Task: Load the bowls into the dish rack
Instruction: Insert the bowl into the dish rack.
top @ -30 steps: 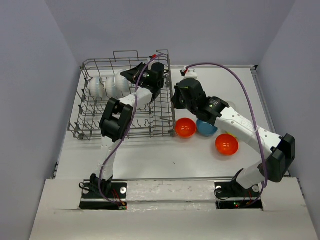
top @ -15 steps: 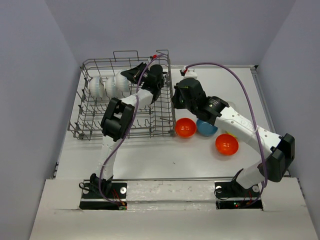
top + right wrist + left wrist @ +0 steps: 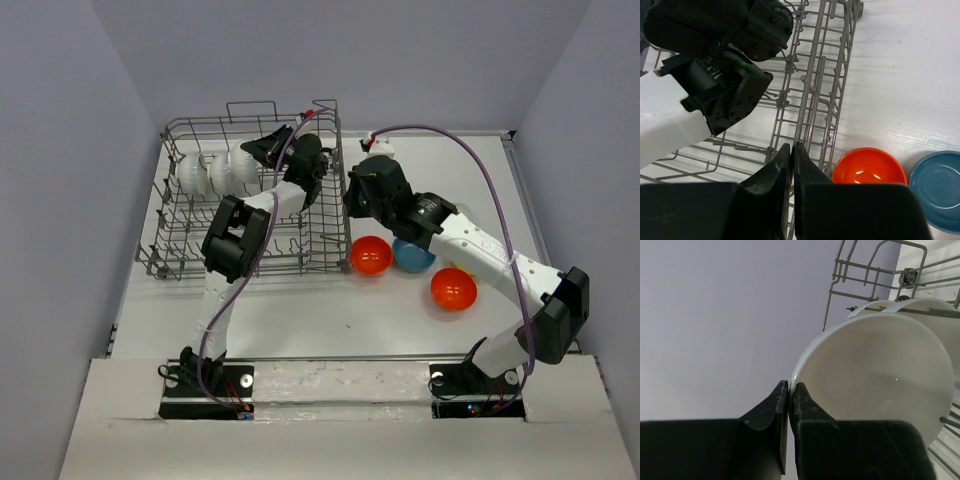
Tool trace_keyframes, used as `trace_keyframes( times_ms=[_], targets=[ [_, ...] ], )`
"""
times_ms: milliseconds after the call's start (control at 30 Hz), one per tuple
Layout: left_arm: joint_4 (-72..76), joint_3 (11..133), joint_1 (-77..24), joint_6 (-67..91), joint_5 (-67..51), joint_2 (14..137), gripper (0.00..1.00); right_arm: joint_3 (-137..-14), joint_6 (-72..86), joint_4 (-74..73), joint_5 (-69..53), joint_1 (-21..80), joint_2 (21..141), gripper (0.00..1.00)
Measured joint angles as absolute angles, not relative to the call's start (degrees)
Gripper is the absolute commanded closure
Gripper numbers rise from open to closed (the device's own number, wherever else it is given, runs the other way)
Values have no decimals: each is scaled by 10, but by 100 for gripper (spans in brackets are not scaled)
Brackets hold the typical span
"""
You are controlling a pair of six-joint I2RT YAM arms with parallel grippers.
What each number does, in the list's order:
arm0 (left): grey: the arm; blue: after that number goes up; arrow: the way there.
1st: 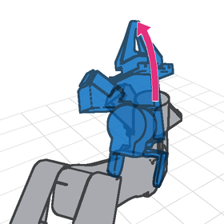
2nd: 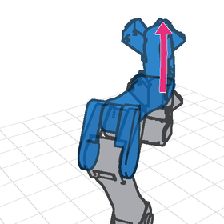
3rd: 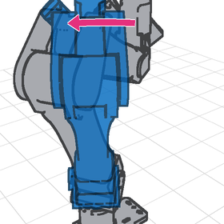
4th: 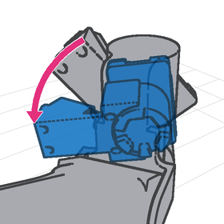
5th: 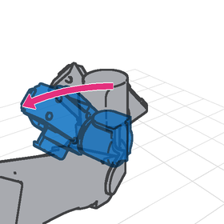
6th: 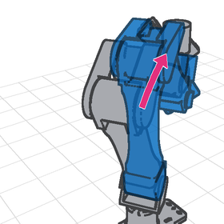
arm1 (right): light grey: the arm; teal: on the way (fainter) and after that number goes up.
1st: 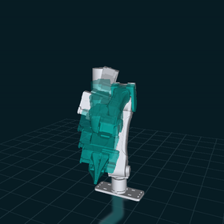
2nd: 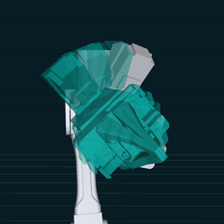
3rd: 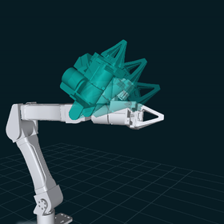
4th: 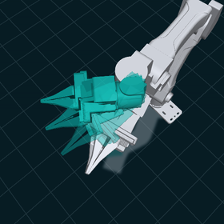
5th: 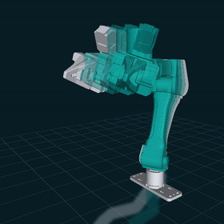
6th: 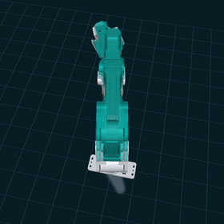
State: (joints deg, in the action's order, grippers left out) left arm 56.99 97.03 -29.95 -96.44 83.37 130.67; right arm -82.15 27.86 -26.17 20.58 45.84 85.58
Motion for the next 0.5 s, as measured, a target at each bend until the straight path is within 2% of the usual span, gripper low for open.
trace_keyframes(
  times_ms=[500],
  targets=[
    [577,959,-310,-983,824,1311,100,-821,278,-262,206,458,856,99]
  ],
)
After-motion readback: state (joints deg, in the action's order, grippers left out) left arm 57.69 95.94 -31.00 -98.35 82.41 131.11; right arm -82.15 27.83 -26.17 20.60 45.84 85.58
